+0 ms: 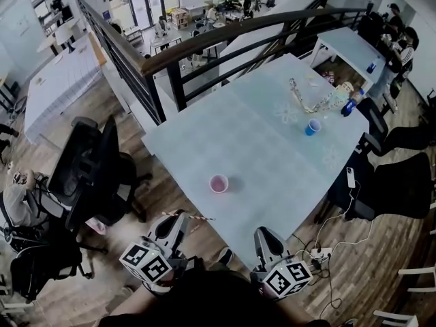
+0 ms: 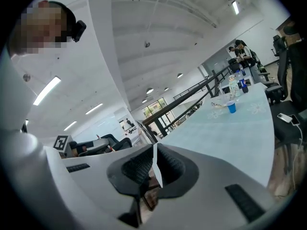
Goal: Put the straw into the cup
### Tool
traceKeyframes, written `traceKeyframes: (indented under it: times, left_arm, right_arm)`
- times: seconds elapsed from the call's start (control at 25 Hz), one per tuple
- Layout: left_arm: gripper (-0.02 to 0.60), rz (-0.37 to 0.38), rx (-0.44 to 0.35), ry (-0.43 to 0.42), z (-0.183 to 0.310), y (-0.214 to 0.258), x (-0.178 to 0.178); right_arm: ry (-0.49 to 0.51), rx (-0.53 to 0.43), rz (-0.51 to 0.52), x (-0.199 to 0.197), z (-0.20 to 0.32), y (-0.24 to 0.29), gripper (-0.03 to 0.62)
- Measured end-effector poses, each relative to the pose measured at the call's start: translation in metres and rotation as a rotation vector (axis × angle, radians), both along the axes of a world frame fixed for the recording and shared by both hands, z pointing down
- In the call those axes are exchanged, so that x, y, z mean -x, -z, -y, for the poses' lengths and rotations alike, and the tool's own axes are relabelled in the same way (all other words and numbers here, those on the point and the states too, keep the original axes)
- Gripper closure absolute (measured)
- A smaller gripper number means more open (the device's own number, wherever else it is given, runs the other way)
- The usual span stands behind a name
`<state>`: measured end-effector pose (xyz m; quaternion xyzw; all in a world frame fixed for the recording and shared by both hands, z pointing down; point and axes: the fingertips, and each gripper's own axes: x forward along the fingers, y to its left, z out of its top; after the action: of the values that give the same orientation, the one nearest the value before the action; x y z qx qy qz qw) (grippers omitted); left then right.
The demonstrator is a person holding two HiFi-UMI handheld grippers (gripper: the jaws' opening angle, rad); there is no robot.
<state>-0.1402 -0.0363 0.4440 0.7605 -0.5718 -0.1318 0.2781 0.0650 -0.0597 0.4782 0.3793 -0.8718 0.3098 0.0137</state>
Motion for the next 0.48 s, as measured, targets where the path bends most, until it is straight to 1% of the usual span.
traceKeyframes:
  times: [0.24, 0.4, 0.48]
  left_arm:
    - [0.545, 0.107, -0.017, 0.021, 0.030, 0.004, 0.007]
    - [0.545, 0.153, -0.009, 0.021, 0.050, -0.003, 0.020]
    - [0.545, 0.159, -0.002, 0.010, 0.062, -0.009, 0.024]
  right_arm:
    - [-0.005, 0.018, 0.028, -0.006, 0.020, -0.003, 0.546]
    - [-0.010, 0.053, 0.037, -0.002, 0.026, -0.014, 0.546]
    - [-0.032, 0.064, 0.035, -0.002, 0.030, -0.017, 0.546]
